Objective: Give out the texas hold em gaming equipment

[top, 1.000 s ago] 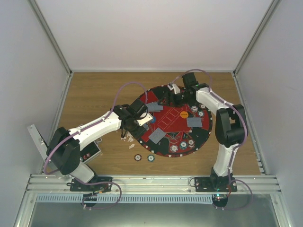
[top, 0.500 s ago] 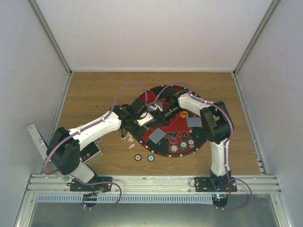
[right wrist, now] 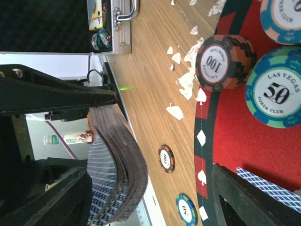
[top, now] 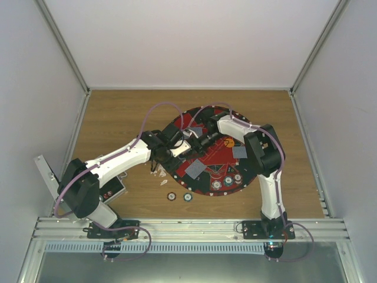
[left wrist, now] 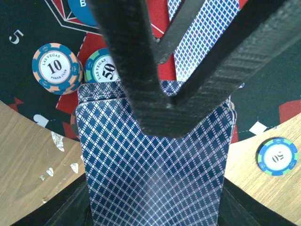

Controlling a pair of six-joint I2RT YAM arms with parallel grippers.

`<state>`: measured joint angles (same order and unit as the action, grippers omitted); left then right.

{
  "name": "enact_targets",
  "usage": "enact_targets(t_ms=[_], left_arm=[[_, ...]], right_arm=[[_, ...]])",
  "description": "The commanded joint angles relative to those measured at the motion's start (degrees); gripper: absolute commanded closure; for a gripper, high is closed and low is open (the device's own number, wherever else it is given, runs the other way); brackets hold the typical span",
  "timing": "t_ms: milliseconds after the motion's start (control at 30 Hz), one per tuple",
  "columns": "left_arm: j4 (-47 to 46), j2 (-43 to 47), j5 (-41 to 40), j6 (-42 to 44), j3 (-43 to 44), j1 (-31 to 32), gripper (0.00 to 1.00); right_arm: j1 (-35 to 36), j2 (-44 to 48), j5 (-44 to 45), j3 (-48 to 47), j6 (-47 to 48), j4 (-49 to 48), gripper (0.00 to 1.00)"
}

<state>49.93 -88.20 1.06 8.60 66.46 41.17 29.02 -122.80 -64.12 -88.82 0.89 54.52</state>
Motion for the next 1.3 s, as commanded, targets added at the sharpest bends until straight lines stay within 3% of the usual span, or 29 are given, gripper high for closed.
enact_targets(t_ms=[0,267,533,1033,1133,1267], left_arm=[[-1.9,1.5,0.6,0.6,-0.2,0.2,0.42],[-2.0,1.6,0.7,0.6,-0.4,0.2,0.42],[-1.9,1.8,0.5,0.6,-0.4,0.2,0.43],[-2.0,1.9,0.6,0.6,-0.6,0.2,0.43],[-2.0,1.8,0.7,0.6,-0.6,0.2,0.42],[-2.0,1.6,0.7,0.6,-0.6,0.2,0.43]], right_arm=[[1.0,-1.5,-1.5,-2.6,1.0,1.1,0.31],[1.6,-2.9,-0.1,-3.0,1.6,2.0,0.39],[1.2,-1.7,7.7,-0.5,0.0,0.2,0.46],[-1.6,0.8,5.4,-0.2,-0.1,-0.2,0.53],[-1.6,1.3,2.0,-0.4,0.5,-0.4,0.59],[-1.5,2.1,-1.3,-0.4,1.1,-0.6,0.74]])
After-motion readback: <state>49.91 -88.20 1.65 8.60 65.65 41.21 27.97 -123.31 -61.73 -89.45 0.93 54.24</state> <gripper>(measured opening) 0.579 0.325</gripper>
